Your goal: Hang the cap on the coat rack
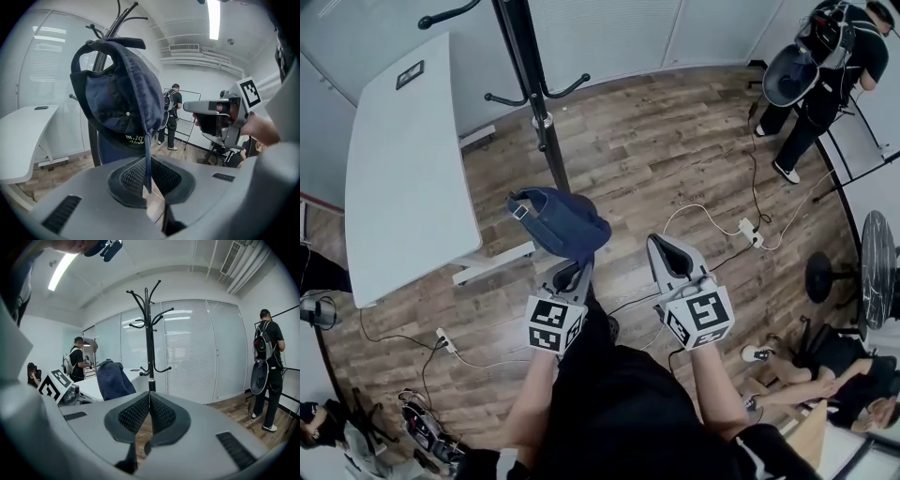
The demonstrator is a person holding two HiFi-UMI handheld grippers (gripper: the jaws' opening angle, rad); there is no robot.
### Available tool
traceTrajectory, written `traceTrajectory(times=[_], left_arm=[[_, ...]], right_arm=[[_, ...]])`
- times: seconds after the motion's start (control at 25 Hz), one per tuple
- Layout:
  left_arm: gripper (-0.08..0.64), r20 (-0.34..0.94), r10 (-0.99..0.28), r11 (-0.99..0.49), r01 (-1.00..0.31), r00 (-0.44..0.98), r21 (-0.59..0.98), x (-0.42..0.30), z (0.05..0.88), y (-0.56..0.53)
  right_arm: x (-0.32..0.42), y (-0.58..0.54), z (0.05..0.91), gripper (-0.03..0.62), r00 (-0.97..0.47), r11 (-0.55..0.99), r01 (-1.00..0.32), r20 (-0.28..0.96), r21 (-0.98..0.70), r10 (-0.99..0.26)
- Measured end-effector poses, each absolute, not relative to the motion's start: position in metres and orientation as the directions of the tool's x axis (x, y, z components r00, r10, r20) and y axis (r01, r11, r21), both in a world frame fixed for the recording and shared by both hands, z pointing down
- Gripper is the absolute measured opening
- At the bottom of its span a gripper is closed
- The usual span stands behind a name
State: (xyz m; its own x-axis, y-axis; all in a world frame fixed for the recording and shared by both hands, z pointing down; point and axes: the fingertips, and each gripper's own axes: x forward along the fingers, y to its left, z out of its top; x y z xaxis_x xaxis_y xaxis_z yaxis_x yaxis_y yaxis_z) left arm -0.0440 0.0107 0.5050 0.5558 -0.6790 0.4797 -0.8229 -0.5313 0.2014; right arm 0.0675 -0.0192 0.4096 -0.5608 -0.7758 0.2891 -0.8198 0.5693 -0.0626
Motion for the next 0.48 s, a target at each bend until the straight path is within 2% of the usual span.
traceTrajectory(times=[0.48], left_arm=[[0.032,0.532,-0.619,-0.517,-0.810,0.577,0.277,-0.058,0.540,-0.032]], right_arm=[[0.052,-0.080,0.400,0.031,-0.543,0.552,-0.832,0.273,-0.050,-0.794]])
